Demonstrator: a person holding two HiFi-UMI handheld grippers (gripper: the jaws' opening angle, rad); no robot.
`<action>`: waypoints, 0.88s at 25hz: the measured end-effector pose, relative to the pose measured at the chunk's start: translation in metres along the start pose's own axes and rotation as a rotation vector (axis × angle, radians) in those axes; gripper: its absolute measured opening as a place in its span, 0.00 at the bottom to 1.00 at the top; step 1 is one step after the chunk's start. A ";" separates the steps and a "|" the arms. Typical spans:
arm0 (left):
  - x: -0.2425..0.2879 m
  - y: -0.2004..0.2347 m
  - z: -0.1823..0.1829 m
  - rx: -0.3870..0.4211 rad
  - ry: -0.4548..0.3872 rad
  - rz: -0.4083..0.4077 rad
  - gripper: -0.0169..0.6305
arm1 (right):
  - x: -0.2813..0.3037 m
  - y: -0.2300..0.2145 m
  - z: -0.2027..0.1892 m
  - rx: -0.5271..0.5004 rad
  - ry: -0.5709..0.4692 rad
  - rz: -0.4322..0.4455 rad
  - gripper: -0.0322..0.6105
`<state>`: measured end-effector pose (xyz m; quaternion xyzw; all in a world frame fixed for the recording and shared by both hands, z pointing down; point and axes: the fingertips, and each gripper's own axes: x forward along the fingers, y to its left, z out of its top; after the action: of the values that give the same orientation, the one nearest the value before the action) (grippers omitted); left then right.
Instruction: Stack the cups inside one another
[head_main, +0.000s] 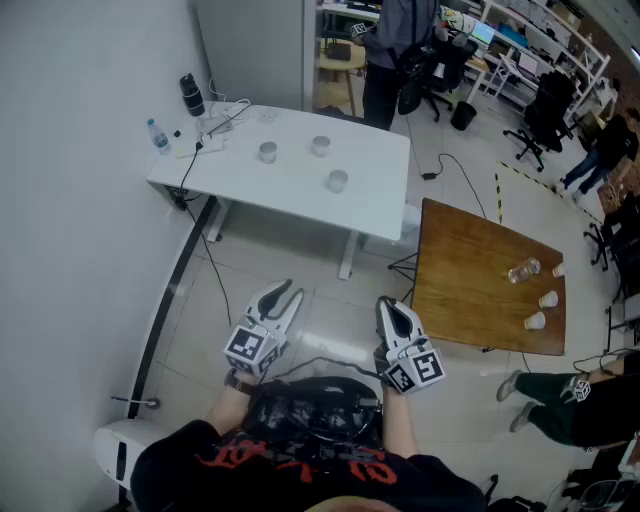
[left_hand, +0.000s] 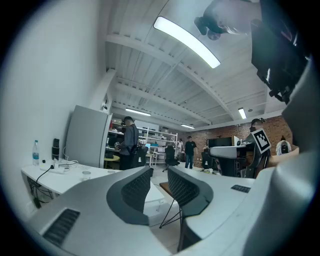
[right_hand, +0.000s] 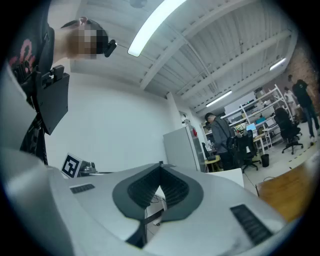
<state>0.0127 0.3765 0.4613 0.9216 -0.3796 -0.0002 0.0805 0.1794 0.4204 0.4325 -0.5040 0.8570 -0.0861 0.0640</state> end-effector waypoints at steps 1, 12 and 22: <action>-0.001 0.007 0.001 -0.001 -0.004 0.012 0.20 | 0.009 0.000 -0.001 -0.004 0.006 0.009 0.06; 0.023 0.097 0.007 -0.028 -0.029 0.131 0.20 | 0.119 -0.020 -0.013 -0.018 0.053 0.128 0.06; 0.111 0.186 0.029 -0.011 -0.009 0.182 0.20 | 0.241 -0.092 -0.008 0.010 0.065 0.170 0.06</action>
<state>-0.0401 0.1641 0.4670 0.8828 -0.4623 0.0009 0.0833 0.1400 0.1657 0.4542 -0.4261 0.8978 -0.1009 0.0457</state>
